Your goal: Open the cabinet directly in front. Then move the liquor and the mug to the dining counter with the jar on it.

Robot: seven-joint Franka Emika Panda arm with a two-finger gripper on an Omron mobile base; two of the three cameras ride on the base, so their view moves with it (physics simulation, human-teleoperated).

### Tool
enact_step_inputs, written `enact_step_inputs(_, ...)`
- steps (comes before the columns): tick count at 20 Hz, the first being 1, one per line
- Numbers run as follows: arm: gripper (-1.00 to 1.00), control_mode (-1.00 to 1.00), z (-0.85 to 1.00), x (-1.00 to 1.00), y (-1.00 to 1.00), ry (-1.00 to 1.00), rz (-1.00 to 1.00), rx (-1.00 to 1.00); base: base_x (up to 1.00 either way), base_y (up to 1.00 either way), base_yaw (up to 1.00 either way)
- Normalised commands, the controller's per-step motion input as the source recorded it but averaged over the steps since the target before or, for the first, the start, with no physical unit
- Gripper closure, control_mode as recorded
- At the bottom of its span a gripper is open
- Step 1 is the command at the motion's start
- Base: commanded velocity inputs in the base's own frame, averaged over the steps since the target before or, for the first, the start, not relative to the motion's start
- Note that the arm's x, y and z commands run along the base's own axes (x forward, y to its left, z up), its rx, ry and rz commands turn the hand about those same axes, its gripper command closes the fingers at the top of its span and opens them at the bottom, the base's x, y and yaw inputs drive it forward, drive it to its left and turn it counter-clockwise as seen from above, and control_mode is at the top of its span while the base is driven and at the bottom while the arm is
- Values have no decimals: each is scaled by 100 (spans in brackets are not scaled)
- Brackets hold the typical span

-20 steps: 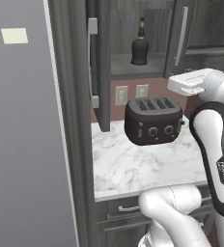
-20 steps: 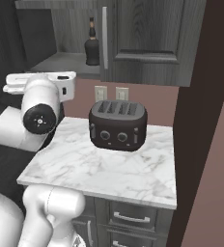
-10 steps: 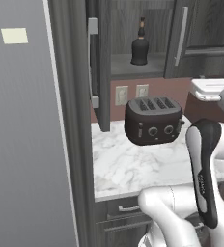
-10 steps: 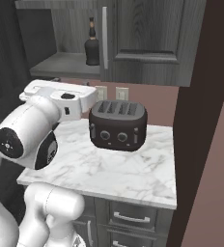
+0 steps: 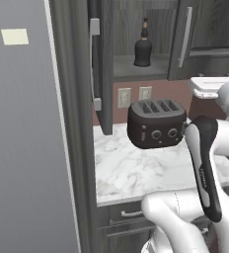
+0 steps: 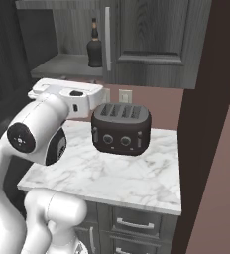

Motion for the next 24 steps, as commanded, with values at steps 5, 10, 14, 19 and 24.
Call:
enact_step_inputs(5, -100, -100, 0, 60, 0, 0, 9, 0, 0, 0, 0)
enact_step_inputs(10, -100, -100, 3, 78, -13, 0, 4, 0, 0, 0, 0)
enact_step_inputs(14, -100, -100, 2, 91, -14, 0, 0, 0, 0, 0, 0)
enact_step_inputs(19, -100, -100, 0, 94, -2, 2, 0, 0, 0, 0, 0)
enact_step_inputs(24, -100, -100, 0, 98, -13, 3, 0, 0, 0, 0, 0)
